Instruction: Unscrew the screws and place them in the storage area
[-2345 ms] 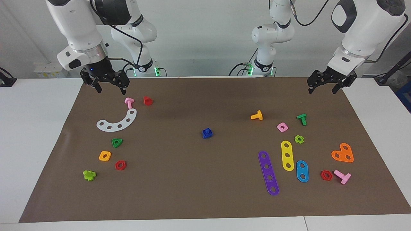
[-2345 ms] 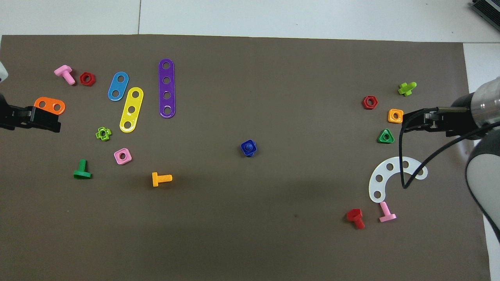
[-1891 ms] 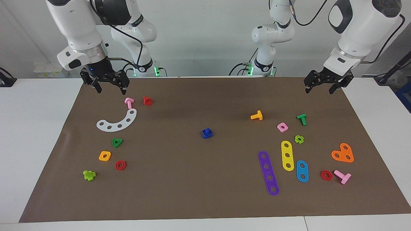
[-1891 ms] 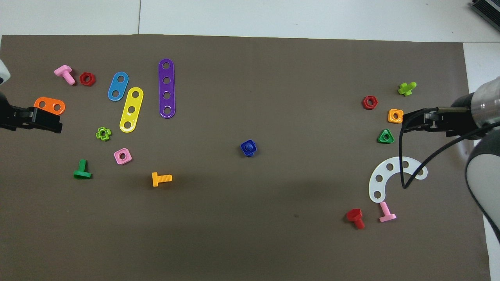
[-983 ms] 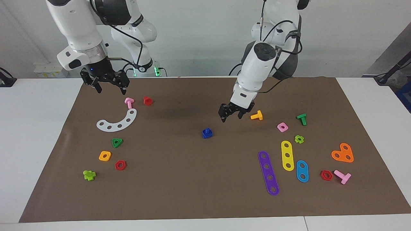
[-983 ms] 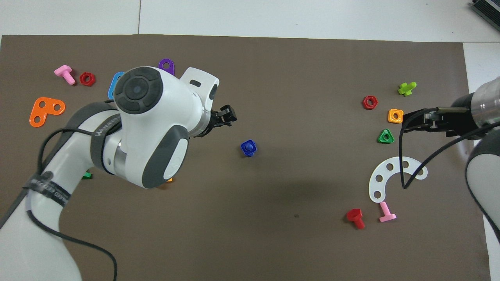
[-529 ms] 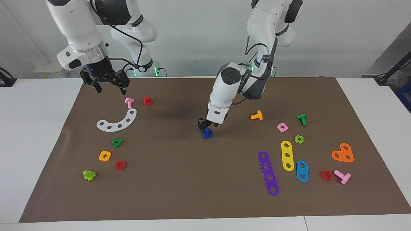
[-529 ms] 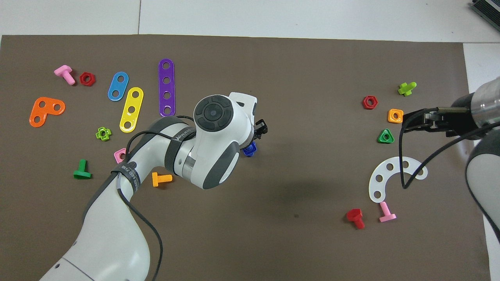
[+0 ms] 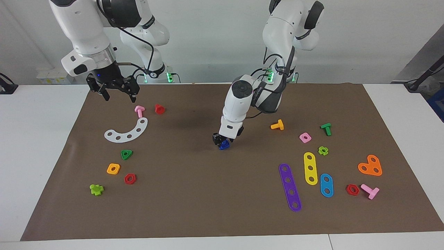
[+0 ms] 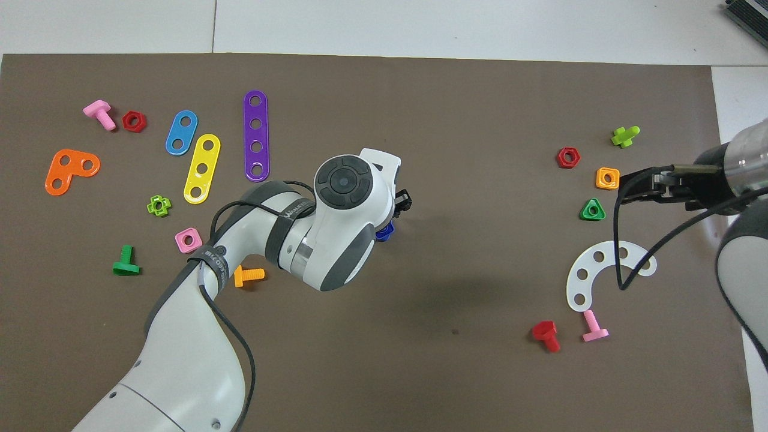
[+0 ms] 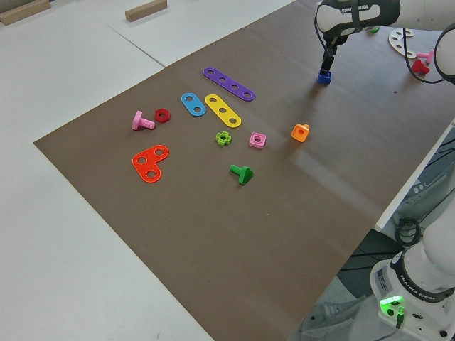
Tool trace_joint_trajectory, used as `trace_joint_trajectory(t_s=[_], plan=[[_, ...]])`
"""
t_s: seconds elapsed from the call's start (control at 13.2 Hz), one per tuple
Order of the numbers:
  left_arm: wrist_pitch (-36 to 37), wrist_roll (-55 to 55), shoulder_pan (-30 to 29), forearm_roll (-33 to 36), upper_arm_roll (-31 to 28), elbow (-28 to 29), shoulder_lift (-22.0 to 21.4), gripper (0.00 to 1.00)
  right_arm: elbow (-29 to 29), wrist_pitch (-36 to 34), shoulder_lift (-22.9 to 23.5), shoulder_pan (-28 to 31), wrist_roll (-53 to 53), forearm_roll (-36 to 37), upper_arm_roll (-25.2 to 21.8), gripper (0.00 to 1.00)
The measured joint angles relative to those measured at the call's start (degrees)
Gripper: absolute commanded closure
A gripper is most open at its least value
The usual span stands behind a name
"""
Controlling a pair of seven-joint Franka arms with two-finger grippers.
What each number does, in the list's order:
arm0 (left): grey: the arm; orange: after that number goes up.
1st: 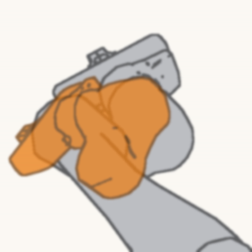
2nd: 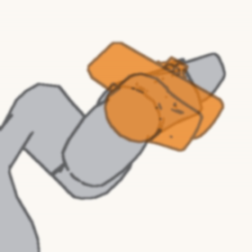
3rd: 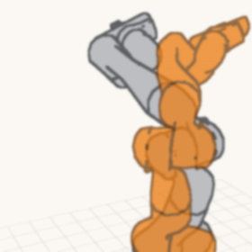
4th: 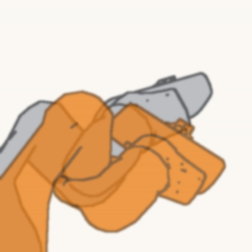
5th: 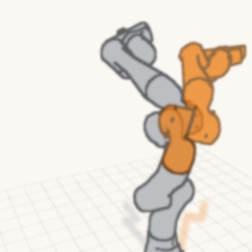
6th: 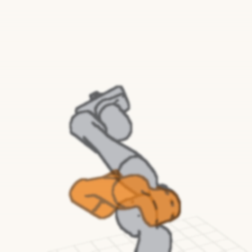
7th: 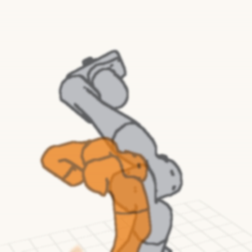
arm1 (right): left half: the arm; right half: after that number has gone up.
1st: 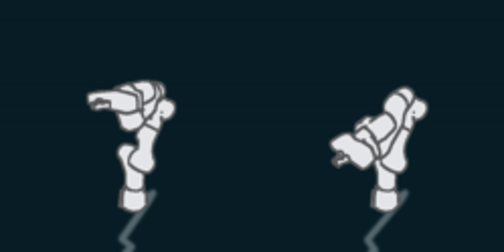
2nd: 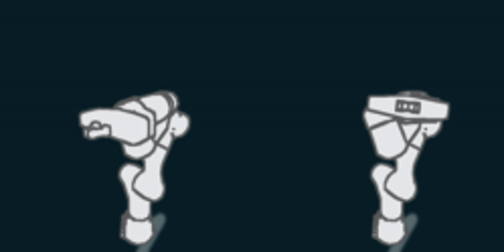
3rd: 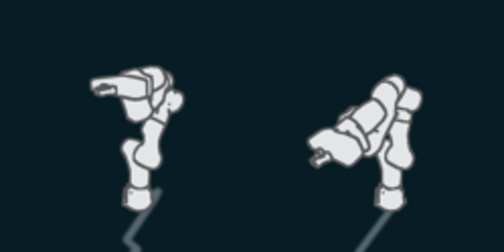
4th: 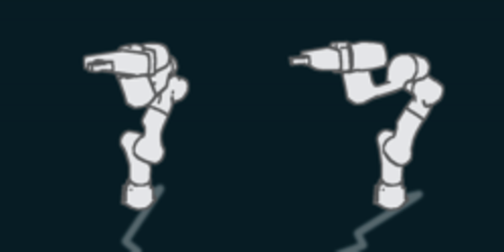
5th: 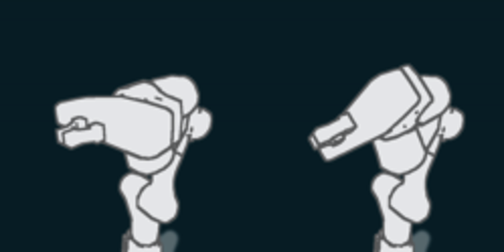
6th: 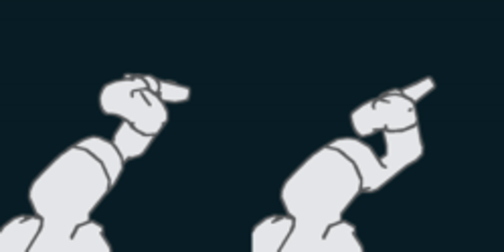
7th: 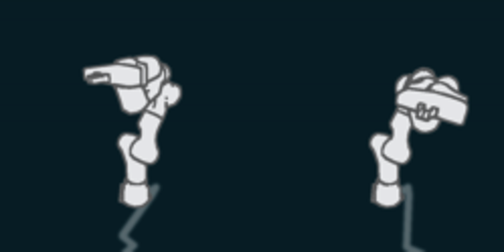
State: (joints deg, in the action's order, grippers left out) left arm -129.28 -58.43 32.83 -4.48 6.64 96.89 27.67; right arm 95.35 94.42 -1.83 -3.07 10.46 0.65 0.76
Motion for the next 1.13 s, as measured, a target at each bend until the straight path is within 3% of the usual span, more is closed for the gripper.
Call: trace_joint_trajectory(t_s=[0.15, 0.45, 0.83, 1.13], plan=[[-0.2, -0.2, 0.6, 0.0, 0.0, 0.1, 0.7, 0.36, 0.0, 0.0, 0.0, 0.0, 0.0, 0.0, 0.0, 0.0], [-0.2, -0.2, 0.7, 1.3, -0.1, 0.1, 1.0, 0.54, 0.0, 0.0, 0.0, 0.0, 0.0, 0.0, 0.0, 0.0], [-0.2, -0.2, 0.8, 2.3, -0.1, 0.1, 1.0, 0.9, 0.0, 0.0, 0.0, 0.0, 0.0, 0.0, 0.0, 0.0], [4.4, -0.2, 0.7, 2.4, -0.4, -2.1, 1.0, 0.93, 0.0, 0.0, 0.0, 0.0, 0.0, 0.0, 0.0, 0.0]])
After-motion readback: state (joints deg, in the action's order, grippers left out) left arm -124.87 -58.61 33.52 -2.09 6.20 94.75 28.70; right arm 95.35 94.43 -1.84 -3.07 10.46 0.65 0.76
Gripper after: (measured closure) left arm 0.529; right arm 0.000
